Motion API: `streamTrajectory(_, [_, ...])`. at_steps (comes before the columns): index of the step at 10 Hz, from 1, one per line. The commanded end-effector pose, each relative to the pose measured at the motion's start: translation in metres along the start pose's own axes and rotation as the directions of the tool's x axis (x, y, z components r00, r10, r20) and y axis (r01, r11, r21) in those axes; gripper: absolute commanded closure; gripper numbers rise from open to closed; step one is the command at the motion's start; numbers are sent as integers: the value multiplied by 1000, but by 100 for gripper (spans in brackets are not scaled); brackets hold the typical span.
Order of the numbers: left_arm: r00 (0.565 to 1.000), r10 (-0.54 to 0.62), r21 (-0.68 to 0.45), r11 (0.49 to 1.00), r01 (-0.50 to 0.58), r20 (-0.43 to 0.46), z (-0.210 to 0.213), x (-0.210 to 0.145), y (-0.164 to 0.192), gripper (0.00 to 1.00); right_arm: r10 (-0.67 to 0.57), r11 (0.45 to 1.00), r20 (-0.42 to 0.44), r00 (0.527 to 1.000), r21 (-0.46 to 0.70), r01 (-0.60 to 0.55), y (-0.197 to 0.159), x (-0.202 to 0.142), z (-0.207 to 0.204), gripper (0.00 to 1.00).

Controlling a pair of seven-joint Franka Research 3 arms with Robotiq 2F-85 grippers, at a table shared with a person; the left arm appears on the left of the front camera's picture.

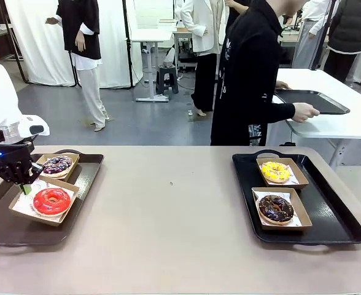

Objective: Individually package the donuts and arrange them on the tray.
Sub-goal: Place the picked Paper togo box on the Handle tray.

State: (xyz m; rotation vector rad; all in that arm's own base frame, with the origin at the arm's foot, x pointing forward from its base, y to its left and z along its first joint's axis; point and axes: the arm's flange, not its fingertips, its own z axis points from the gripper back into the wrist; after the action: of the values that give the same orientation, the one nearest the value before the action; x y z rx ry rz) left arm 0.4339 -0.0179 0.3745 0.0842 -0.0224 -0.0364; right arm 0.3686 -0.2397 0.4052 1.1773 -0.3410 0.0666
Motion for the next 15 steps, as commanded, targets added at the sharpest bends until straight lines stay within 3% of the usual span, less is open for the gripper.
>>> streamTrajectory(1, [1000,-23,37,999,22,20,-3,-1,1,40,1,1000,0,1000,7,-1,0,-1,0,0])
streamTrajectory(2, [1000,-22,36,999,21,18,-3,-2,2,0,1,1000,0,1000,7,-1,0,-1,0,0])
streamTrajectory(3, [1000,-20,32,999,20,18,-3,-4,2,38,1,1000,0,1000,7,-1,0,-1,0,0])
streamTrajectory(4, [1000,-16,27,1000,16,15,-1,-5,3,0,1,1000,0,1000,7,-1,0,-1,0,0])
streamTrajectory(7, [1000,-12,-28,1000,13,24,14,-14,8,0,1,1000,0,1000,7,-1,0,-1,0,0])
streamTrajectory(8, [1000,-13,-61,998,14,20,20,-18,10,30,1,1000,0,1000,7,-1,0,-1,0,0])
streamTrajectory(9, [999,-16,-109,994,19,30,26,-20,13,21,1,1000,0,1000,7,-1,0,-1,0,0])
streamTrajectory(10, [1000,-18,-208,978,17,-2,35,-21,19,21,1,1000,0,1000,7,-1,0,-1,0,0])
streamTrajectory(11, [999,7,-315,949,-18,-35,46,-22,29,21,1,1000,0,1000,7,-1,0,-1,0,0])
streamTrajectory(12, [1000,9,-446,895,-14,-12,59,-26,50,21,1,1000,0,1000,7,-1,0,-1,0,0])
streamTrajectory(15, [985,131,-745,667,-4,113,83,-43,142,21,1,1000,0,1000,7,-1,0,-1,0,0])
